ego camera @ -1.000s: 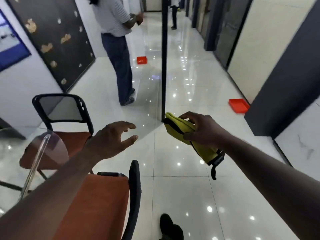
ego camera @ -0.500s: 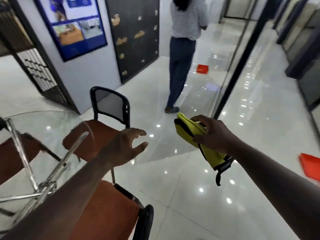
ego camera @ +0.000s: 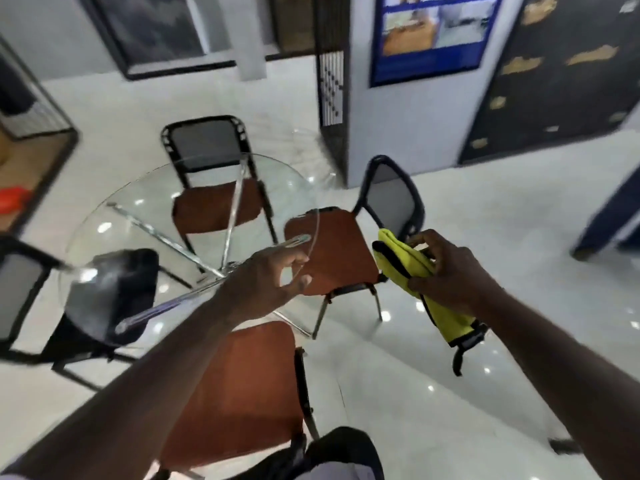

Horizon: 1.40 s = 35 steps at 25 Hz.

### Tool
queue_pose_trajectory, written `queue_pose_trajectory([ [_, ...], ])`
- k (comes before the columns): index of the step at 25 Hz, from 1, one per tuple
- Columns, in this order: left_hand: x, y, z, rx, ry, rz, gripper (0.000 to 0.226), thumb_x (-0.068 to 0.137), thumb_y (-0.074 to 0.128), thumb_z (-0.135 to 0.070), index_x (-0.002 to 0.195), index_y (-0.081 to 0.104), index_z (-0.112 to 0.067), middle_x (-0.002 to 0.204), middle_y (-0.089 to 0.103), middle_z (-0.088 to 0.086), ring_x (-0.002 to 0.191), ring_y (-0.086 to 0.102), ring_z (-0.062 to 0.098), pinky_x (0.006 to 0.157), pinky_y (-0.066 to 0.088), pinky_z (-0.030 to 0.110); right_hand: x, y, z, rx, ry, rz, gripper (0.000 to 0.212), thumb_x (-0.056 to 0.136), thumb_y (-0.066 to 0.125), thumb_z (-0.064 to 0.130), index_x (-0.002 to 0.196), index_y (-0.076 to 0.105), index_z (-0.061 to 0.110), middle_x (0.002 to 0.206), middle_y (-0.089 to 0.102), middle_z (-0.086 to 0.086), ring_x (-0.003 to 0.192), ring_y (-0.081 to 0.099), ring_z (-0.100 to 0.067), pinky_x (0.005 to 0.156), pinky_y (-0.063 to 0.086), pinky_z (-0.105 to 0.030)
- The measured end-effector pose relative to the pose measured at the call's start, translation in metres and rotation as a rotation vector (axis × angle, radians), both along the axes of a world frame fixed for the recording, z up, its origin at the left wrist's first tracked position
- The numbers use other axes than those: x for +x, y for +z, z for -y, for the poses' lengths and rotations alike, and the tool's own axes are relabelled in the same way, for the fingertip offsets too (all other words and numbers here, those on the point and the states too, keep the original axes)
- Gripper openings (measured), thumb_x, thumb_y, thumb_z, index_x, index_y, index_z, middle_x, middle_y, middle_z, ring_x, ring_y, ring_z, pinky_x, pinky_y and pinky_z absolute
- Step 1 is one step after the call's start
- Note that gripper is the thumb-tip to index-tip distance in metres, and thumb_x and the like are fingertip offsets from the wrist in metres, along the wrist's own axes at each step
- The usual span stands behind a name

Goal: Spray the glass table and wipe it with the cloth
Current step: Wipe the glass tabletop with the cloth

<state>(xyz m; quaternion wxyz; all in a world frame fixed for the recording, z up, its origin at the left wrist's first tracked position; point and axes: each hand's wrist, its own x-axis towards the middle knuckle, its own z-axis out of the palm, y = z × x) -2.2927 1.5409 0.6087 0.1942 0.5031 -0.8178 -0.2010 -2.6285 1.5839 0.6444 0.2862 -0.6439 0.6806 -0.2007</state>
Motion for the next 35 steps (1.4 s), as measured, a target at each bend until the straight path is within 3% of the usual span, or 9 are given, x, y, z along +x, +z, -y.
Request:
queue_pose_trajectory([
  [4, 0.044, -0.021, 0.021, 0.028, 0.285, -0.013, 0.04, 0.09, 0.071, -0.052, 0.125, 0.067, -0.033, 0.122, 0.071, -0.012, 0.109, 0.067, 0.005, 0.095, 0.057, 0.036, 0.038, -0.022, 0.099, 0.03, 0.294, -0.013, 0.06, 0.077, 0.087, 0.023, 0.13, 0.062, 0.033, 0.098, 0.063, 0.025, 0.086, 0.062, 0.002, 0.065, 0.045, -0.017],
  [6, 0.061, -0.043, 0.038, 0.073, 0.396, -0.028, 0.041, 0.09, 0.071, -0.052, 0.125, 0.068, -0.032, 0.123, 0.072, -0.01, 0.111, 0.068, 0.006, 0.096, 0.056, 0.034, 0.052, -0.035, 0.144, 0.06, 0.376, -0.012, 0.057, 0.079, 0.086, 0.026, 0.129, 0.062, 0.036, 0.097, 0.061, 0.029, 0.087, 0.062, 0.004, 0.064, 0.046, -0.018],
  [14, 0.077, -0.105, 0.109, 0.347, 0.65, 0.048, 0.06, 0.086, 0.053, -0.069, 0.133, 0.064, -0.032, 0.13, 0.064, -0.013, 0.118, 0.061, 0.009, 0.105, 0.049, 0.037, 0.092, -0.084, 0.289, 0.185, 0.543, -0.037, 0.058, 0.077, 0.086, 0.023, 0.13, 0.065, 0.035, 0.111, 0.071, 0.017, 0.09, 0.066, 0.004, 0.067, 0.043, -0.002],
  [19, 0.06, -0.153, 0.122, 0.443, 0.845, -0.045, 0.077, 0.076, 0.059, -0.066, 0.129, 0.068, -0.012, 0.141, 0.062, 0.008, 0.133, 0.057, 0.028, 0.111, 0.036, 0.029, 0.129, -0.133, 0.35, 0.3, 0.733, -0.1, 0.077, 0.069, 0.079, 0.052, 0.142, 0.061, 0.033, 0.118, 0.074, 0.008, 0.094, 0.069, -0.011, 0.074, 0.05, -0.023],
  [22, 0.036, -0.182, 0.124, 0.689, 0.905, 0.003, 0.095, 0.073, 0.058, -0.072, 0.149, 0.053, -0.014, 0.161, 0.043, 0.009, 0.15, 0.039, 0.028, 0.123, 0.03, 0.035, 0.159, -0.162, 0.394, 0.305, 0.902, -0.13, 0.074, 0.077, 0.08, 0.043, 0.147, 0.057, 0.031, 0.124, 0.072, 0.006, 0.101, 0.069, -0.017, 0.08, 0.051, -0.029],
  [24, 0.018, -0.193, 0.122, 0.798, 0.944, 0.062, 0.107, 0.069, 0.048, -0.079, 0.156, 0.042, -0.018, 0.169, 0.03, 0.008, 0.154, 0.031, 0.031, 0.123, 0.032, 0.046, 0.187, -0.174, 0.416, 0.243, 1.035, -0.171, 0.073, 0.083, 0.08, 0.035, 0.15, 0.053, 0.03, 0.129, 0.073, -0.005, 0.107, 0.072, -0.027, 0.085, 0.053, -0.032],
  [27, 0.003, -0.209, 0.121, 0.863, 1.045, 0.145, 0.091, 0.086, 0.068, -0.058, 0.16, 0.031, -0.021, 0.173, 0.013, 0.01, 0.156, 0.024, 0.036, 0.123, 0.031, 0.05, 0.226, -0.203, 0.435, 0.026, 1.319, -0.188, 0.078, 0.08, 0.078, 0.026, 0.154, 0.053, 0.023, 0.145, 0.064, -0.011, 0.125, 0.065, -0.038, 0.1, 0.056, -0.044],
  [30, -0.013, -0.219, 0.114, 0.9, 1.128, 0.142, 0.096, 0.09, 0.068, -0.053, 0.164, 0.015, -0.024, 0.175, -0.002, 0.004, 0.159, 0.015, 0.032, 0.124, 0.025, 0.054, 0.238, -0.252, 0.442, -0.247, 1.664, -0.322, 0.082, 0.068, 0.085, 0.039, 0.146, 0.063, 0.024, 0.145, 0.066, -0.01, 0.122, 0.07, -0.039, 0.095, 0.059, -0.054],
  [35, -0.029, -0.237, 0.102, 0.86, 1.189, 0.074, 0.1, 0.091, 0.065, -0.057, 0.165, 0.005, -0.028, 0.174, -0.017, -0.006, 0.162, -0.002, 0.024, 0.125, 0.021, 0.059, 0.267, -0.305, 0.449, -0.498, 1.912, -0.194, 0.049, 0.102, 0.061, 0.048, 0.149, 0.061, 0.036, 0.167, 0.049, 0.0, 0.149, 0.053, -0.028, 0.118, 0.042, -0.051],
])
